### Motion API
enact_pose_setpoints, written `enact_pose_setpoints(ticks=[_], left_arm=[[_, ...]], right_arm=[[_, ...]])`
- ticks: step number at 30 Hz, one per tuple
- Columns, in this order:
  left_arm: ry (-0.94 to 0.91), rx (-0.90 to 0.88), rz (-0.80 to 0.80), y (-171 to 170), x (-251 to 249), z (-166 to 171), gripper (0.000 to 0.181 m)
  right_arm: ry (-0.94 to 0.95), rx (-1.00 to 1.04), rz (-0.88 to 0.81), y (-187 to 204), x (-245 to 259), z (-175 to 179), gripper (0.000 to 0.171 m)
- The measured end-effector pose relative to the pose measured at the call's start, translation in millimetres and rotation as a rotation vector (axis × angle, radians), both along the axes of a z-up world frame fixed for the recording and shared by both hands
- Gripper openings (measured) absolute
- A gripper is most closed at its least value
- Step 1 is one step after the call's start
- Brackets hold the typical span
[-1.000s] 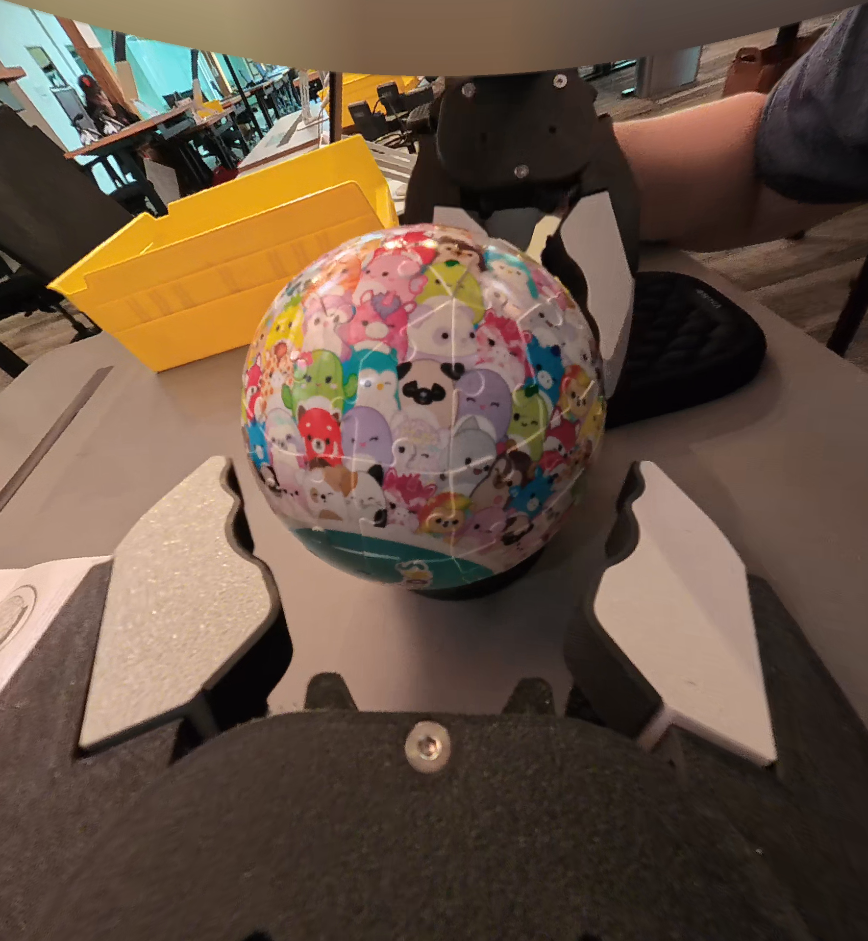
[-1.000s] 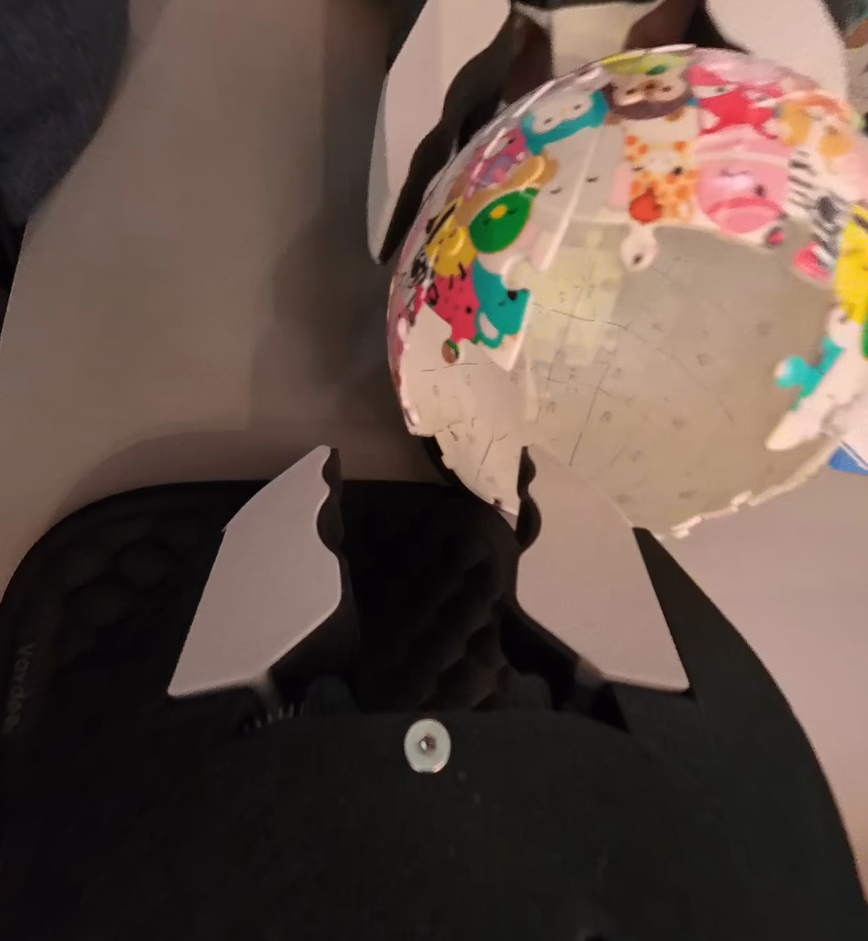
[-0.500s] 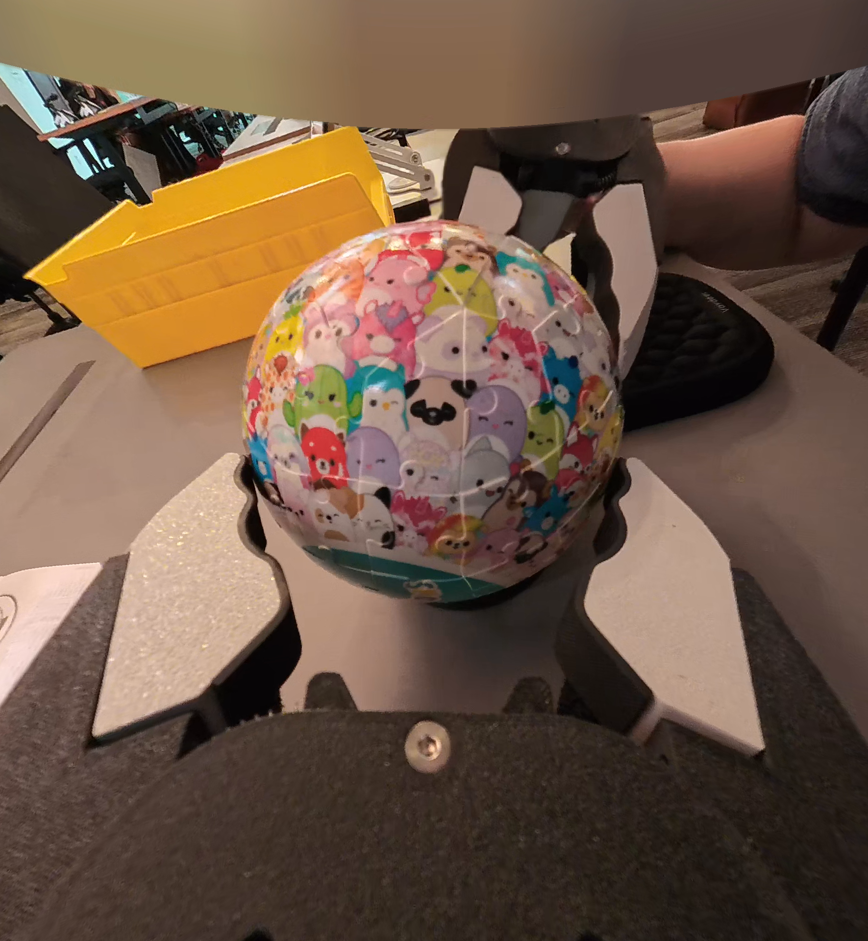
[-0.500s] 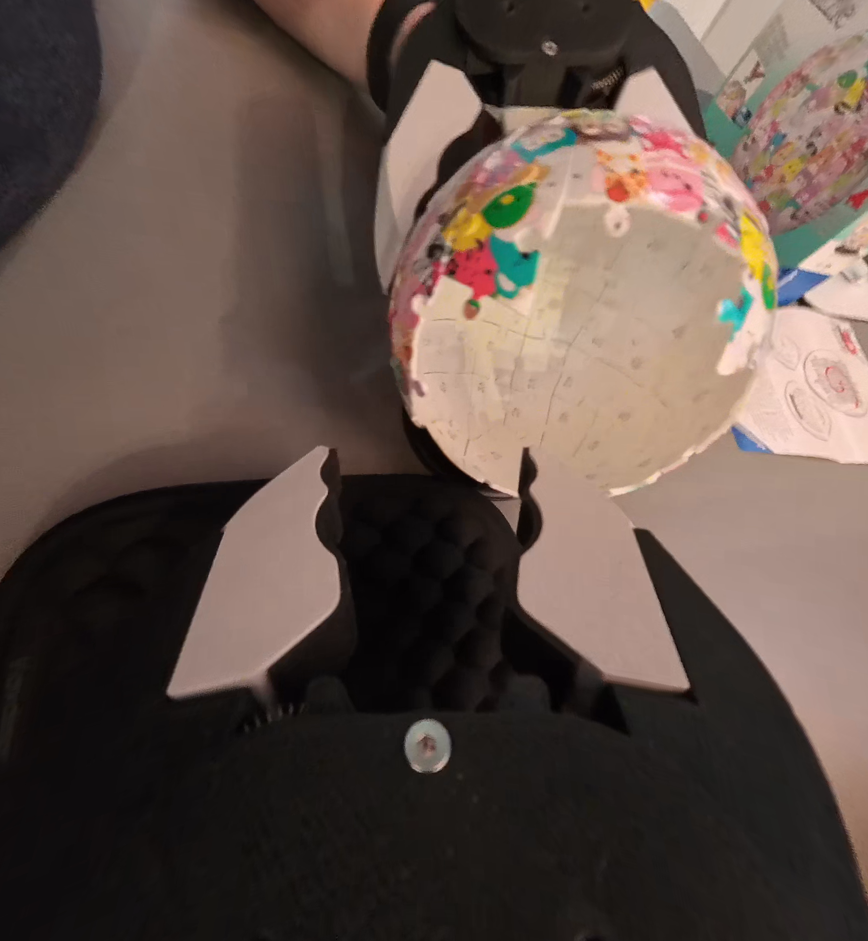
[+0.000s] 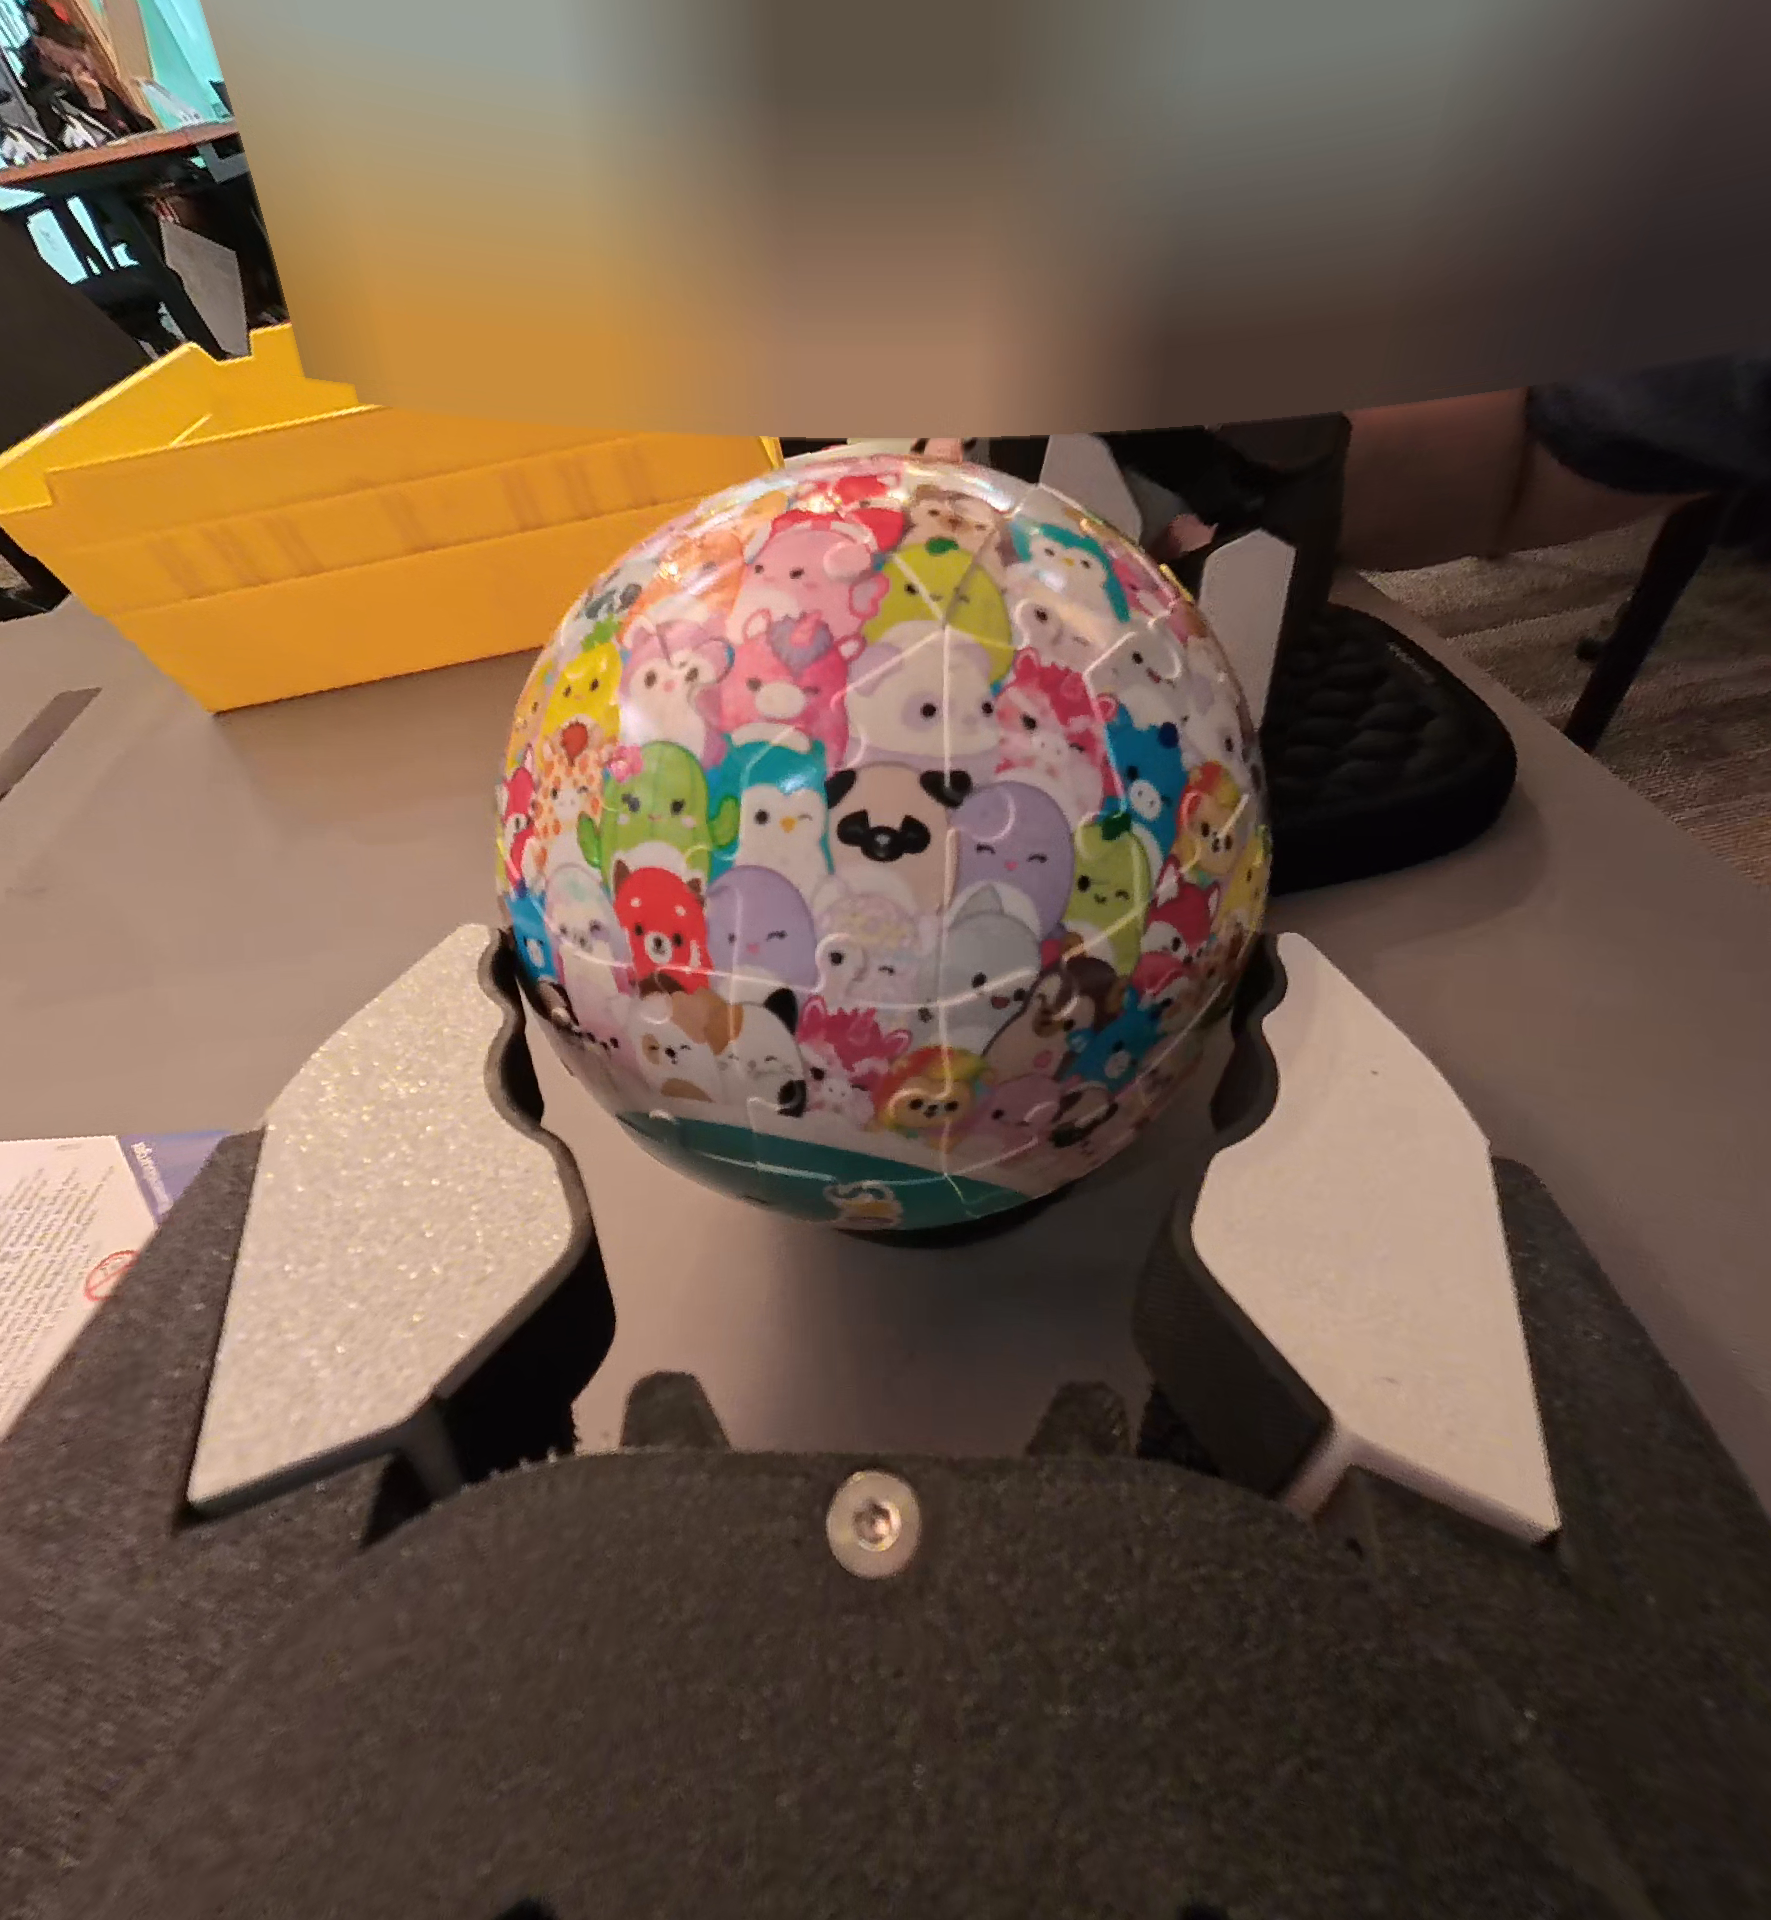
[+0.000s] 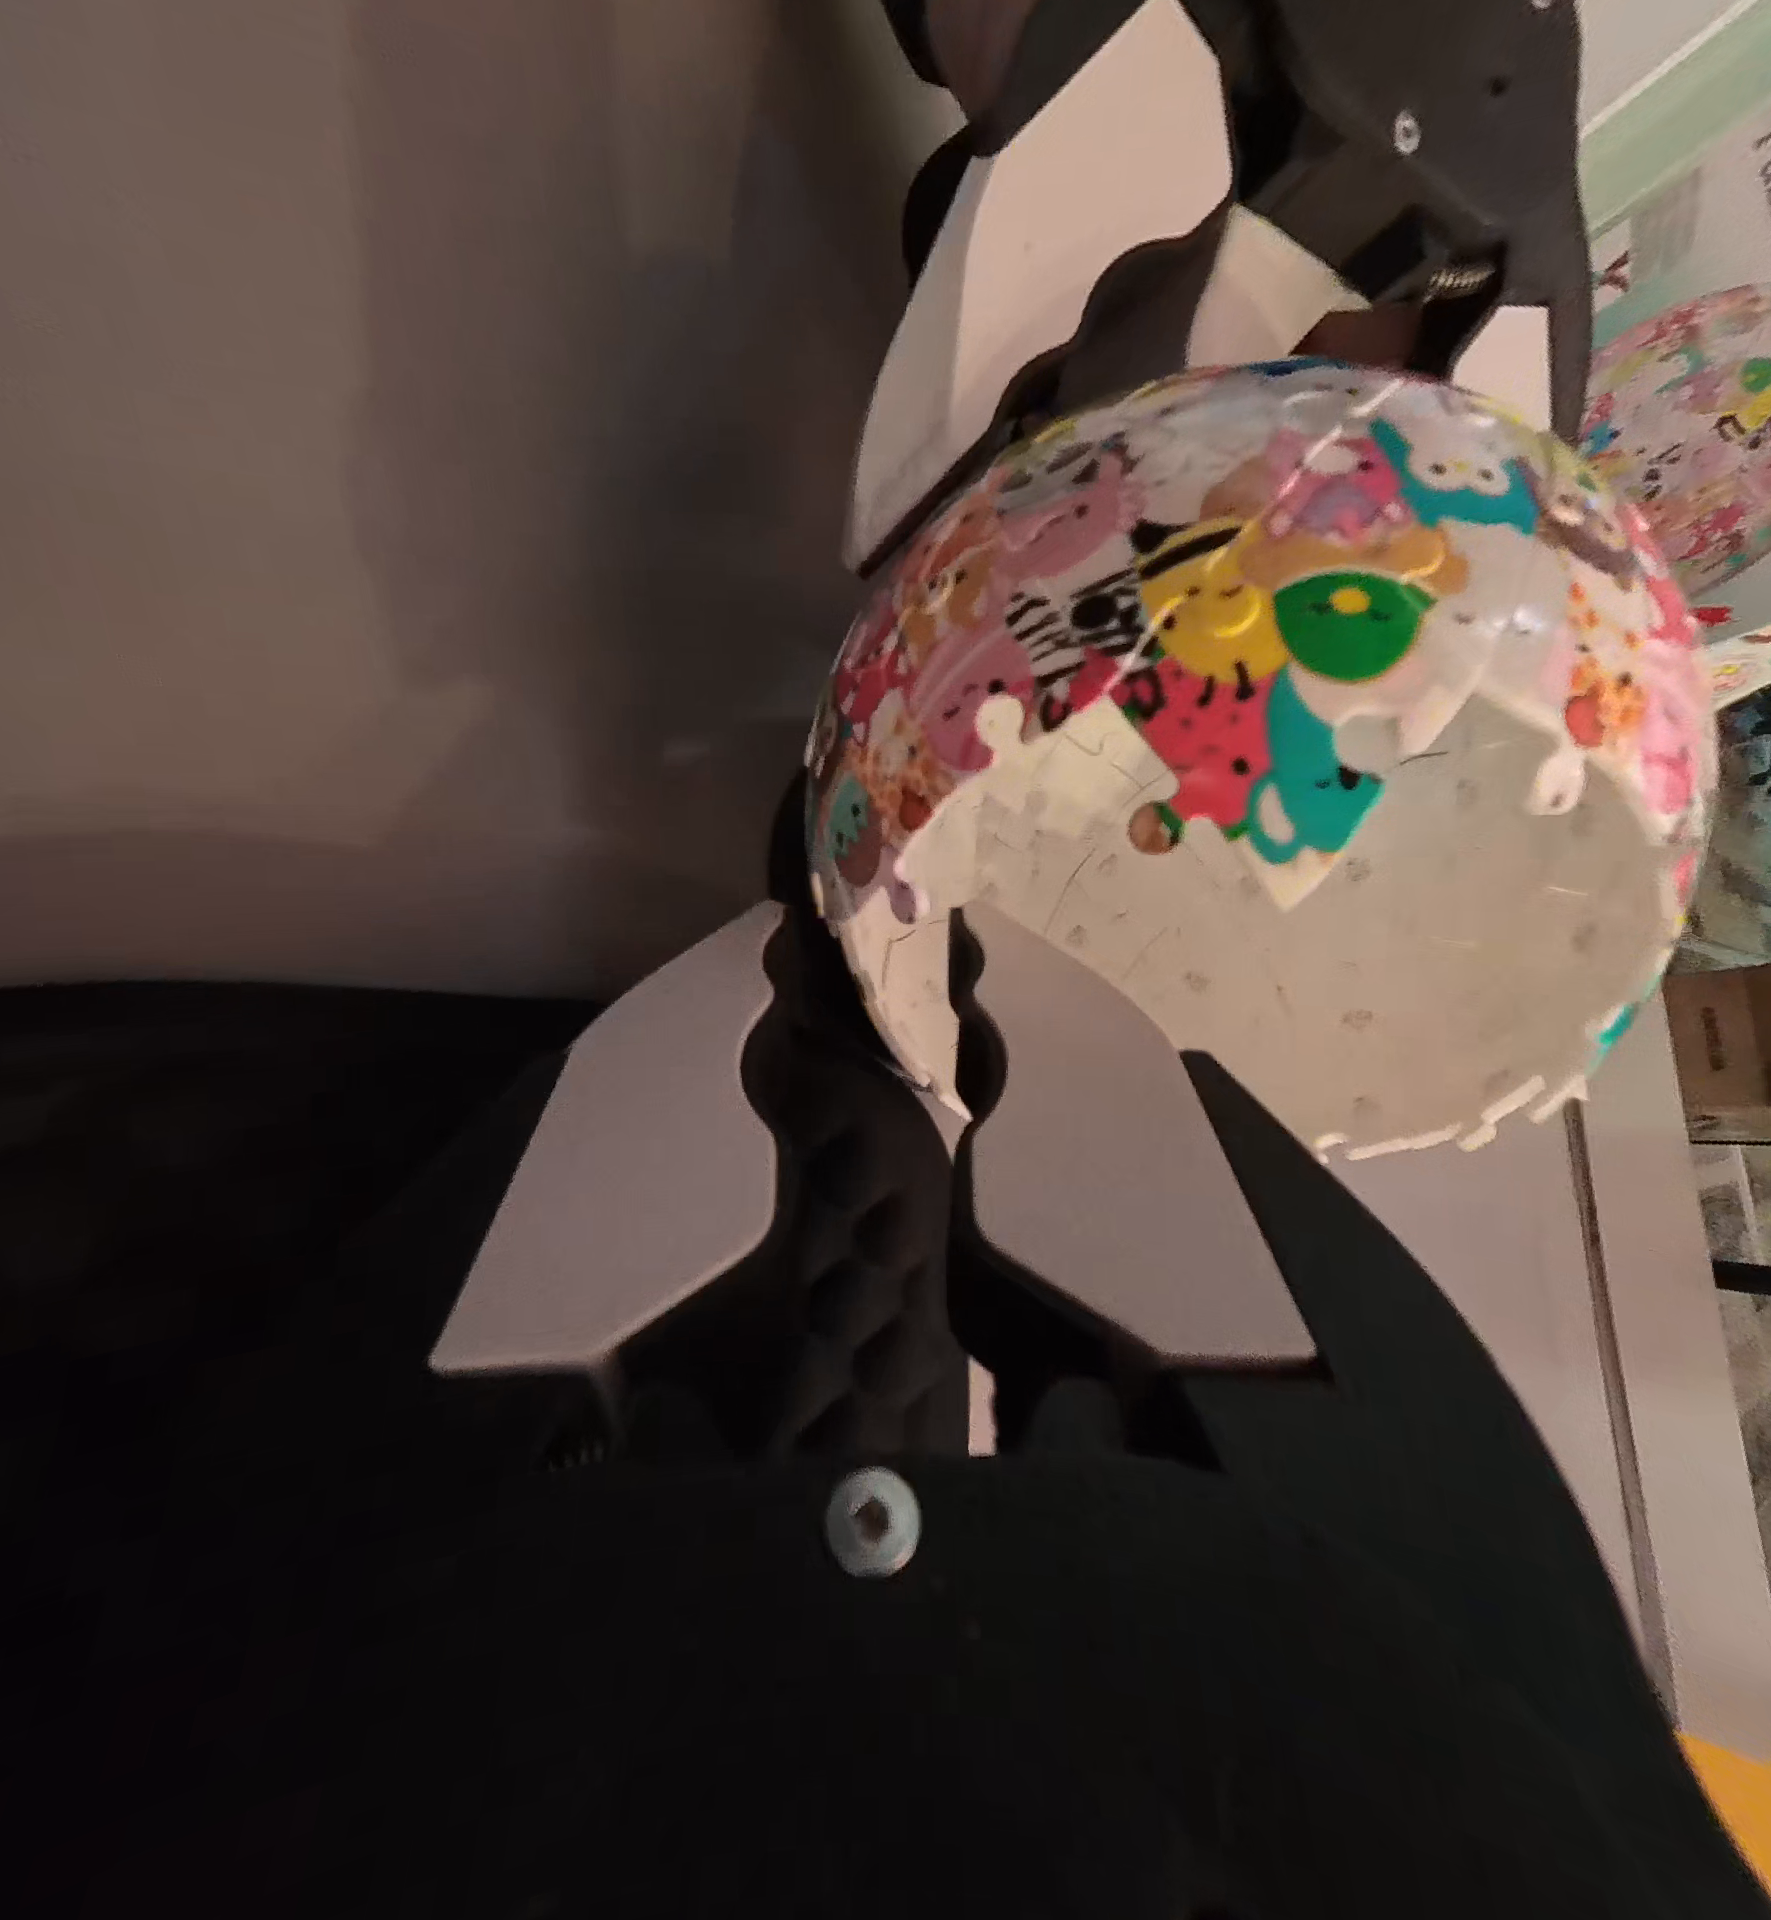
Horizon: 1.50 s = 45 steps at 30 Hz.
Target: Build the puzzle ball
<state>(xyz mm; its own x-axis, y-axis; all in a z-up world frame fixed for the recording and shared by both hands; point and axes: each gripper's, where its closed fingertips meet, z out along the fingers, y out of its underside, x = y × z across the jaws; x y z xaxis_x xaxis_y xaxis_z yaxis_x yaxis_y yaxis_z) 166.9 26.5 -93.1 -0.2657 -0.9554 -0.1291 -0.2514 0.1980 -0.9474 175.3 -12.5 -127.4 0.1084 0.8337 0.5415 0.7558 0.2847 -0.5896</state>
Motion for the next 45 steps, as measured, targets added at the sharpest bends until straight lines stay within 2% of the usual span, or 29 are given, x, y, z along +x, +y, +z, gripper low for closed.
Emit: enact_pose_setpoints(ticks=[3, 15, 31, 35, 37, 45], left_arm=[[0.003, -0.021, -0.008, -1, 0, 1, 0.127], [0.003, -0.051, -0.013, -2, -2, 2, 0.127], [0.004, -0.064, -0.019, -3, -3, 3, 0.126], [0.014, -0.103, -0.013, -2, -3, 3, 0.126], [0.016, -0.119, -0.012, -3, -3, 3, 0.126], [0.022, -0.146, -0.015, -4, -5, 4, 0.126]], right_arm=[[-0.060, -0.057, 0.021, -2, -1, -9, 0.014], [-0.086, -0.055, 0.031, -4, -9, -11, 0.008], [-0.071, -0.027, 0.039, -4, -10, -10, 0.007], [-0.036, 0.008, 0.015, -3, -9, -5, 0.011], [-0.011, -0.010, -0.007, -2, -9, -4, 0.018], [-0.007, -0.094, 0.006, -6, -15, -6, 0.017]])
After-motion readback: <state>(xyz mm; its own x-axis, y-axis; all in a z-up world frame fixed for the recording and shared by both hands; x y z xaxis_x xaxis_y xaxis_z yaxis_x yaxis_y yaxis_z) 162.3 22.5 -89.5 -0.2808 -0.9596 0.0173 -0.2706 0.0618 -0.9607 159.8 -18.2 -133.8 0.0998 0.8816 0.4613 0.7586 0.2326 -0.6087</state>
